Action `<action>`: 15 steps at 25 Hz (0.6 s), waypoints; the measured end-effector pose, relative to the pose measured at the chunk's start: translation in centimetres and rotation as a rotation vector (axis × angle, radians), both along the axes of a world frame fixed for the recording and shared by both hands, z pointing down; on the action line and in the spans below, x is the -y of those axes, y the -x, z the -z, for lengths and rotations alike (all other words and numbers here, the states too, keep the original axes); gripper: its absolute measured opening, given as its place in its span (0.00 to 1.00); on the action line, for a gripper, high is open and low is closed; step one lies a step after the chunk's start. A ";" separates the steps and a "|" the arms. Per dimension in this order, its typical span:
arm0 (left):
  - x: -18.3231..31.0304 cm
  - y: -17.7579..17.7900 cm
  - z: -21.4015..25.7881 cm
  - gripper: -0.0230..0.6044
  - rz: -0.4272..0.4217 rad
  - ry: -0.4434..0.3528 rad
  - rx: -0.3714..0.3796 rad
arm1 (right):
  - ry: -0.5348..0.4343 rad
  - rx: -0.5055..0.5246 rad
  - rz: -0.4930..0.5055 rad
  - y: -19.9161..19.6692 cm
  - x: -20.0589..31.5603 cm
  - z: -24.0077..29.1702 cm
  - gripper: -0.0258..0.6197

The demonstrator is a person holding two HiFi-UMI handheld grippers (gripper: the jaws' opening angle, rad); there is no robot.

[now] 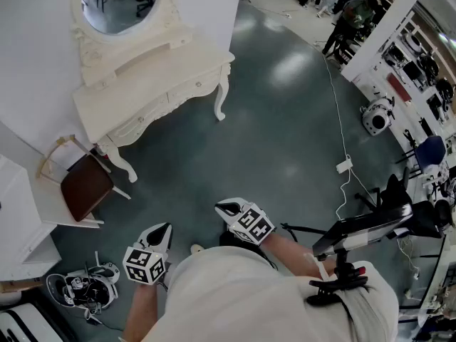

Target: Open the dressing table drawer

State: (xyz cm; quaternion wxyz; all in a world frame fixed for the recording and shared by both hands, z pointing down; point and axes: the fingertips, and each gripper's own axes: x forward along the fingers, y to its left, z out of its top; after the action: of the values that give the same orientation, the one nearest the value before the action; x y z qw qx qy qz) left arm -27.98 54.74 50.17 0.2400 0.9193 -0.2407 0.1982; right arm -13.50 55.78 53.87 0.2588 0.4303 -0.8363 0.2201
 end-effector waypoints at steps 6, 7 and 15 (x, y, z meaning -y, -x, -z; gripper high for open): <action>0.4 -1.7 1.4 0.04 -0.047 -0.037 -0.031 | -0.024 -0.019 -0.043 -1.0 -0.1 1.4 0.04; 0.5 -1.9 1.5 0.04 -0.052 -0.042 -0.032 | -0.026 -0.020 -0.046 -1.1 0.0 1.4 0.04; 1.3 -3.9 1.4 0.04 -0.030 -0.046 0.000 | -0.035 0.000 -0.042 -3.6 1.5 1.5 0.04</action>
State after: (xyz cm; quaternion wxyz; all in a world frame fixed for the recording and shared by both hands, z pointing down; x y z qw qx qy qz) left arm -24.10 53.46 48.73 0.2160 0.9280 -0.2316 0.1964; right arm -9.93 54.32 52.37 0.2464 0.4523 -0.8308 0.2109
